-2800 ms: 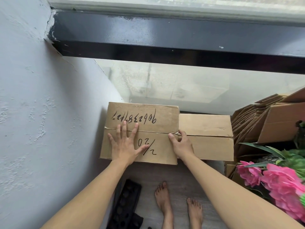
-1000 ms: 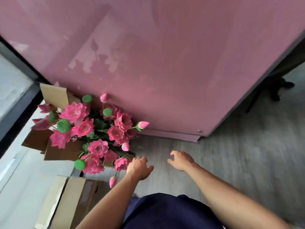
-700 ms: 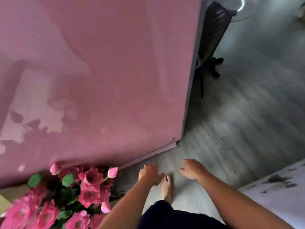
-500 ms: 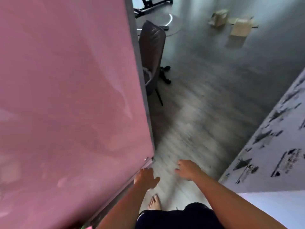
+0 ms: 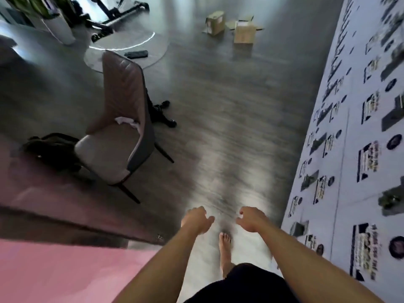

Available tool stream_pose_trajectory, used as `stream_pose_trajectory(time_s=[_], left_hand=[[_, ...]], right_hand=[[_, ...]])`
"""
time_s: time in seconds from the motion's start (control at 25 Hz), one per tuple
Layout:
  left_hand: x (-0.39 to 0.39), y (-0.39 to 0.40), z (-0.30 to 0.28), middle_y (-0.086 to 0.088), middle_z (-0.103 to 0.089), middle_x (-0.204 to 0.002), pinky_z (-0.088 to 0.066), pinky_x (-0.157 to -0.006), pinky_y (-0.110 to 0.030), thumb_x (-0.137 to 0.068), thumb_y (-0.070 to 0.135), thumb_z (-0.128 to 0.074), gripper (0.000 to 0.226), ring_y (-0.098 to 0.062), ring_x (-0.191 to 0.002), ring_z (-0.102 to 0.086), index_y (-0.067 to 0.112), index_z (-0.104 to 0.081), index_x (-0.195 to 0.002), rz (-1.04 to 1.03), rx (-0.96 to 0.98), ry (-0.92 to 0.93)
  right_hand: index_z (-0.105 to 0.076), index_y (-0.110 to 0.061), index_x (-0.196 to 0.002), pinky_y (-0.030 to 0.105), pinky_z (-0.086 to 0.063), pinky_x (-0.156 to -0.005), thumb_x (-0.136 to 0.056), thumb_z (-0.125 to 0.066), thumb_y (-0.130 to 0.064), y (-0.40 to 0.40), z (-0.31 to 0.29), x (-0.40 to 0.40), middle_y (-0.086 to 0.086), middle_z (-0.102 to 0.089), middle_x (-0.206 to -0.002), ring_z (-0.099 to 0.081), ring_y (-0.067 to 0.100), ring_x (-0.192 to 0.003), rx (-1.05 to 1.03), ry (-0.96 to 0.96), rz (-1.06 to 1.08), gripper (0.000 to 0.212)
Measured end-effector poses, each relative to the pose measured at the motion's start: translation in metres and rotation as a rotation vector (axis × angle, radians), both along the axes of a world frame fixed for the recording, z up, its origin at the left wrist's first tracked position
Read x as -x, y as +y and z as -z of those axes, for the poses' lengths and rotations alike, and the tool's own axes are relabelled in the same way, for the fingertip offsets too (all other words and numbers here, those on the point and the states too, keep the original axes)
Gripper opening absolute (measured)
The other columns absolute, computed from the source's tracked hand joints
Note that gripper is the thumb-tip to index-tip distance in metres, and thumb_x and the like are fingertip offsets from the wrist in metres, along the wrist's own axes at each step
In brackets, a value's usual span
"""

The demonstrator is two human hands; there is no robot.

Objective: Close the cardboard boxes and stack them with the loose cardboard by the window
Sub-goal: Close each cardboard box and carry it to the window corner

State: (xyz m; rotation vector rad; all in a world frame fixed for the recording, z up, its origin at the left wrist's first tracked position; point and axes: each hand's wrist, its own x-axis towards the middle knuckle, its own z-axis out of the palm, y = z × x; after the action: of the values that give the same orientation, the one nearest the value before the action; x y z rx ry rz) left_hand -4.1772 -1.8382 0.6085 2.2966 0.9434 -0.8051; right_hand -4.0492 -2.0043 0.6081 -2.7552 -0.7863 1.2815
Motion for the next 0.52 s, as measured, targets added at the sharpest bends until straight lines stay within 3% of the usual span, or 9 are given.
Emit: stream_pose_trajectory(time_s=[0.16,0.36,0.52], left_hand=[[-0.092,0.051,-0.006,-0.008,-0.058,-0.138,-0.047,-0.102,-0.037,-0.095,0.059,-0.05,0.06,-0.028,-0.128,-0.053,0.015,-0.053,-0.136,-0.012,-0.001,0.083],[-0.203,0.112,-0.02,-0.009,-0.069,-0.115,-0.053,-0.092,-0.04,-0.092,0.054,-0.049,0.051,-0.029,-0.109,-0.062,0.011,-0.063,-0.115,-0.031,-0.01,0.007],[-0.284,0.167,-0.017,-0.007,-0.066,-0.124,-0.051,-0.095,-0.038,-0.095,0.055,-0.052,0.05,-0.028,-0.117,-0.06,0.016,-0.061,-0.124,0.036,-0.019,0.032]], right_hand=[[-0.056,-0.018,-0.129,0.033,-0.047,-0.089,-0.094,-0.05,-0.045,0.064,-0.004,-0.096,0.009,-0.059,-0.133,-0.057,0.03,-0.118,-0.008,0.039,-0.085,0.045],[-0.055,-0.018,-0.133,0.037,-0.048,-0.094,-0.095,-0.052,-0.05,0.13,-0.008,-0.197,0.007,-0.058,-0.135,-0.057,0.028,-0.12,-0.01,0.009,-0.094,0.05],[-0.054,-0.019,-0.135,0.036,-0.047,-0.091,-0.094,-0.053,-0.05,0.18,0.0,-0.273,0.006,-0.059,-0.135,-0.058,0.027,-0.118,-0.008,0.01,-0.037,0.052]])
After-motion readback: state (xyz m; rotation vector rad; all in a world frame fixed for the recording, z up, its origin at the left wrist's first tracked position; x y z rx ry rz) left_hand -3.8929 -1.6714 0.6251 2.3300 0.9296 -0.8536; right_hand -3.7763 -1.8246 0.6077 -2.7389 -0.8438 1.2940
